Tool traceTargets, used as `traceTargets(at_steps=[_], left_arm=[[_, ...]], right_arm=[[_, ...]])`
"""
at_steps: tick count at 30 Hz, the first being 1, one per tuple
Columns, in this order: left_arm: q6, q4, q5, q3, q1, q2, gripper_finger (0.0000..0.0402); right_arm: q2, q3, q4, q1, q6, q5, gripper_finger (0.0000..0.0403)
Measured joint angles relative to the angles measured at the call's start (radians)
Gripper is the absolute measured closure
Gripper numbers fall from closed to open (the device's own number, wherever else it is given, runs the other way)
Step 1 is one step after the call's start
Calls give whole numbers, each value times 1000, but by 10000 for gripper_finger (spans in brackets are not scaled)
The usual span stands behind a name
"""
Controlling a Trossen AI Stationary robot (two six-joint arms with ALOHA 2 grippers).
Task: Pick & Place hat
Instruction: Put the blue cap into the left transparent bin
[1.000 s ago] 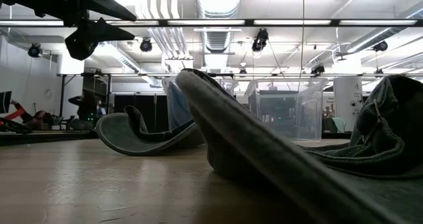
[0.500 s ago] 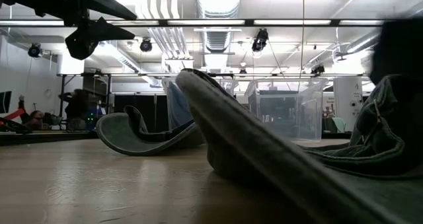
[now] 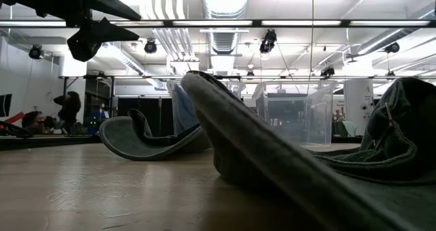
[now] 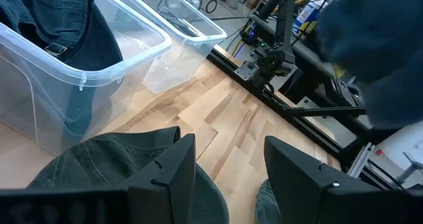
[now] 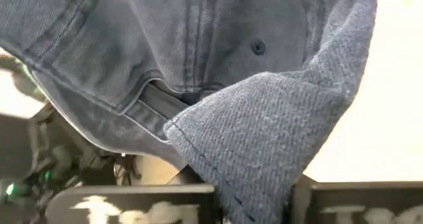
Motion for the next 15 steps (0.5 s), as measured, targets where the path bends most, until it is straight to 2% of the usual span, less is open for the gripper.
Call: traceTargets(at_steps=[3, 7, 12, 15], left_arm=[[0, 0, 0, 0, 0, 0, 229], [3, 0, 0, 0, 0, 0, 229], [6, 0, 0, 0, 0, 0, 229], [5, 0, 0, 0, 0, 0, 229]], right_arm=[[-17, 32, 106, 0, -285, 28, 394], [-31, 58, 310, 3, -733, 14, 394], [-45, 76, 604, 2, -1220, -106, 394], [-44, 74, 768, 2, -1484, -218, 394]])
